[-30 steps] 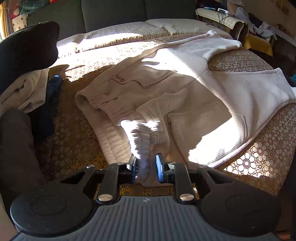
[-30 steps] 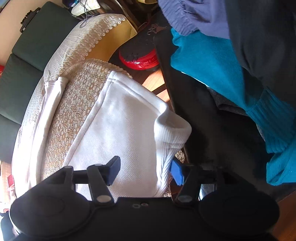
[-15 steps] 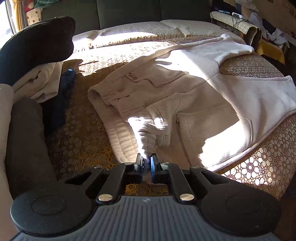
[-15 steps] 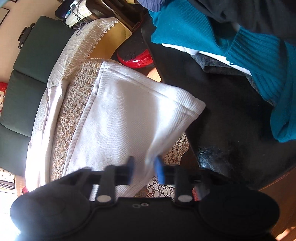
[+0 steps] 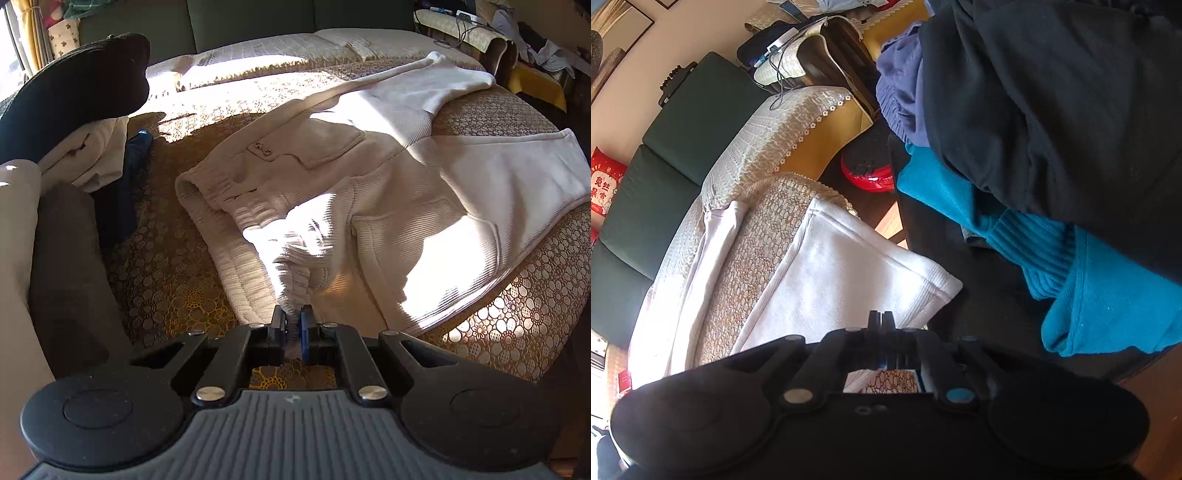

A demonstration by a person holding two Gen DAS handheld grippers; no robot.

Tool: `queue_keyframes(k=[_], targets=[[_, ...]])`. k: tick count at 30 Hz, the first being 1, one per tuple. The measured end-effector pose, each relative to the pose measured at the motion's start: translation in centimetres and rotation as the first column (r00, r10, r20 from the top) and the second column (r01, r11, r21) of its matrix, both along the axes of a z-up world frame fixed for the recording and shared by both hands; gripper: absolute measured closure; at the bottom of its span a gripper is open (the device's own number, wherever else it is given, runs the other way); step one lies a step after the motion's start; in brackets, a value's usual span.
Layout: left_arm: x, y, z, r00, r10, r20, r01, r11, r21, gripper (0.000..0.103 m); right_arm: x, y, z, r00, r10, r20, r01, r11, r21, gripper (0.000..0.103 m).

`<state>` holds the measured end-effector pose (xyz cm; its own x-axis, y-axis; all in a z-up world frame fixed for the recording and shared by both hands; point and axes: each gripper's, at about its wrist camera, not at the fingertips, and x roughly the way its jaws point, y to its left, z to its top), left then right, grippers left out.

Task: Fold clothes

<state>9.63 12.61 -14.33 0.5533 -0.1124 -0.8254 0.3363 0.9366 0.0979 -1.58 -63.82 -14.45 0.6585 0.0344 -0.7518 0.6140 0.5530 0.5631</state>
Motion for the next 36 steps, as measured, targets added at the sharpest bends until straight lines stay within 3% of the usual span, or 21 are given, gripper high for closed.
queue_keyframes(k=[1, 5, 10, 22, 31, 36], targets=[[-0.2, 0.0, 0.0, 1.000, 0.002, -0.002, -0.002, 1.000, 0.001, 0.097, -0.2, 0.1, -0.6, 1.000, 0.010, 0.008, -0.011, 0.999, 0.047, 0.000], [-1.0, 0.2, -0.1, 1.000, 0.009, -0.012, -0.009, 1.000, 0.004, 0.097, 0.1, 1.3, -2.8, 0.999, 0.046, -0.013, -0.044, 0.990, 0.136, 0.000], [-2.0, 0.4, -0.3, 1.000, 0.017, -0.024, -0.017, 1.000, 0.007, 0.097, 0.6, 1.6, -5.1, 1.000, -0.023, -0.008, 0.024, 0.974, 0.227, 0.000], [-3.0, 0.4, -0.7, 0.998, 0.028, -0.060, -0.027, 0.999, 0.028, 0.097, 2.8, 1.1, -8.5, 0.976, -0.218, 0.014, 0.204, 0.934, 0.295, 0.000], [-2.6, 0.3, -0.9, 0.996, 0.030, -0.078, -0.028, 0.999, 0.037, 0.097, 4.1, 1.2, -7.3, 0.989, -0.150, 0.008, 0.148, 0.978, 0.144, 0.000], [-2.7, 0.2, -0.7, 0.997, 0.018, -0.076, -0.015, 0.999, 0.033, 0.097, 3.7, 1.2, -4.3, 0.984, -0.153, 0.094, 0.146, 0.986, 0.082, 0.000]])
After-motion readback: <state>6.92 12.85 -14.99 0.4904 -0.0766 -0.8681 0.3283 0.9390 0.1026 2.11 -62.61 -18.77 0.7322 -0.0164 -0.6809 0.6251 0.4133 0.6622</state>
